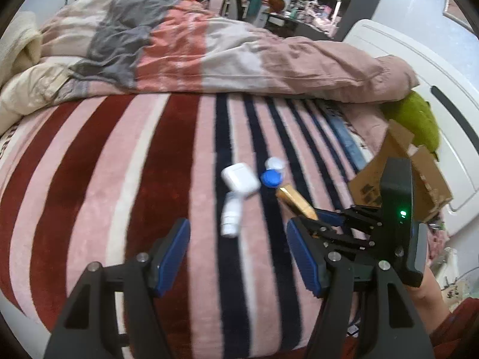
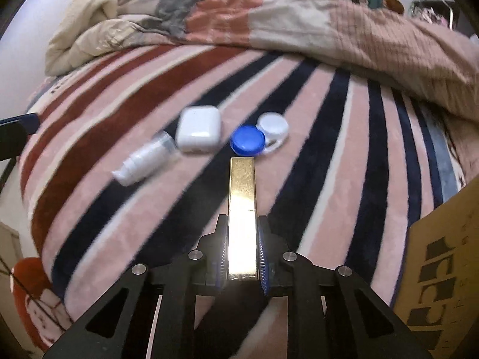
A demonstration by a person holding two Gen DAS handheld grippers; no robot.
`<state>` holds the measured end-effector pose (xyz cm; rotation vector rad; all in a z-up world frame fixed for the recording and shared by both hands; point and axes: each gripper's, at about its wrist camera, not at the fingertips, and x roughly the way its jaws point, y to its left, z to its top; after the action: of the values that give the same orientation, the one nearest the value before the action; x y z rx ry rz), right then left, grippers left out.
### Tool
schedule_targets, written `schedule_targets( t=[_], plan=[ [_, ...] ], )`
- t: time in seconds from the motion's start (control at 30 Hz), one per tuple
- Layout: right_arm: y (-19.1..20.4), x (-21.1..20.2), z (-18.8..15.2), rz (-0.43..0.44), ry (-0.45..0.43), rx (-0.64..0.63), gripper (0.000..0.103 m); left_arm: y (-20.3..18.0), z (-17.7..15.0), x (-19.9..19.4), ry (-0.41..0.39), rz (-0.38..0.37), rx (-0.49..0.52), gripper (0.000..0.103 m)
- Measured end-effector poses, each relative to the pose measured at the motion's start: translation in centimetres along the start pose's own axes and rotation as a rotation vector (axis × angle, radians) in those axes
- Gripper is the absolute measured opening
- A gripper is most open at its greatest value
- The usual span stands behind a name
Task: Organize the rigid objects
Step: 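Lower the gold bar into the cardboard box and release it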
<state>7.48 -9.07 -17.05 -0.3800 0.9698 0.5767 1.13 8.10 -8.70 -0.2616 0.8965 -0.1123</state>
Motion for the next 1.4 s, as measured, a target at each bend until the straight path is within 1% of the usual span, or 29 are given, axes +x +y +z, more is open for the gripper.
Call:
schedule_targets(
  t=[0.07, 0.2, 0.3, 0.37, 0.4, 0.43, 0.47, 0.6, 0.63, 0.8, 0.97, 1.1, 1.23, 1.3, 1.33, 1.37, 1.4],
  plan=[
    [0.3, -1.7, 0.4, 0.044, -0.039, -0.022, 0.013, -1.2, 0.7, -0.4, -0.010, -0.027, 0.015, 0.063],
    [0.9, -6.5, 1.1, 0.112, -0.141, -0.085, 0.013, -4.5, 2.5, -0.9, -0.027, -0.099, 0.067, 0.063],
    [0.7, -10.5, 1.6, 0.198, -0.219, -0.111, 0.013, -6.7, 4.1, -1.3, -0.034, -0.177, 0.083, 0.063],
    [0.3, -12.7, 1.8, 0.234, -0.266, -0.125, 0.013, -8.4, 5.4, -1.6, -0.049, -0.232, 0.095, 0.062],
    [0.1, -13.4, 2.0, 0.241, -0.282, -0.130, 0.013, -9.0, 5.9, -1.6, -0.052, -0.243, 0.104, 0.058],
    [-0.2, -14.2, 1.9, 0.246, -0.298, -0.134, 0.013, -10.0, 6.6, -1.4, -0.048, -0.260, 0.117, 0.047],
    [-0.7, -14.9, 1.9, 0.248, -0.314, -0.136, 0.013, -10.6, 7.0, -1.2, -0.043, -0.268, 0.122, 0.039],
    [-3.7, -16.6, 1.4, 0.239, -0.349, -0.112, 0.013, -14.2, 8.9, 0.1, -0.017, -0.328, 0.154, 0.033],
    [-4.8, -16.9, 1.2, 0.236, -0.353, -0.096, 0.013, -15.1, 9.1, 0.4, -0.012, -0.333, 0.167, 0.032],
    [-9.9, -18.0, -0.1, 0.212, -0.339, -0.027, 0.013, -21.3, 10.3, 3.3, 0.043, -0.342, 0.258, 0.032],
    [-14.8, -18.3, -1.0, 0.151, -0.266, 0.037, 0.013, -26.3, 10.7, 6.9, 0.132, -0.360, 0.333, 0.032],
    [-17.2, -17.9, -1.9, 0.096, -0.179, 0.063, 0.013, -28.5, 10.2, 9.6, 0.203, -0.379, 0.353, 0.032],
    [-18.7, -17.2, -3.0, 0.048, -0.102, 0.072, 0.013, -30.4, 9.4, 11.3, 0.254, -0.345, 0.404, 0.032],
    [-18.9, -16.9, -3.2, 0.019, -0.081, 0.070, 0.014, -30.7, 9.1, 11.5, 0.256, -0.322, 0.421, 0.035],
    [-19.0, -16.9, -3.4, 0.008, -0.075, 0.070, 0.014, -30.7, 9.1, 11.5, 0.252, -0.318, 0.422, 0.039],
    [-19.1, -16.8, -3.5, 0.008, -0.073, 0.073, 0.014, -30.6, 9.1, 11.3, 0.246, -0.317, 0.420, 0.045],
    [-19.1, -16.8, -3.6, 0.011, -0.071, 0.074, 0.014, -30.5, 9.1, 11.1, 0.239, -0.314, 0.420, 0.049]
  ],
)
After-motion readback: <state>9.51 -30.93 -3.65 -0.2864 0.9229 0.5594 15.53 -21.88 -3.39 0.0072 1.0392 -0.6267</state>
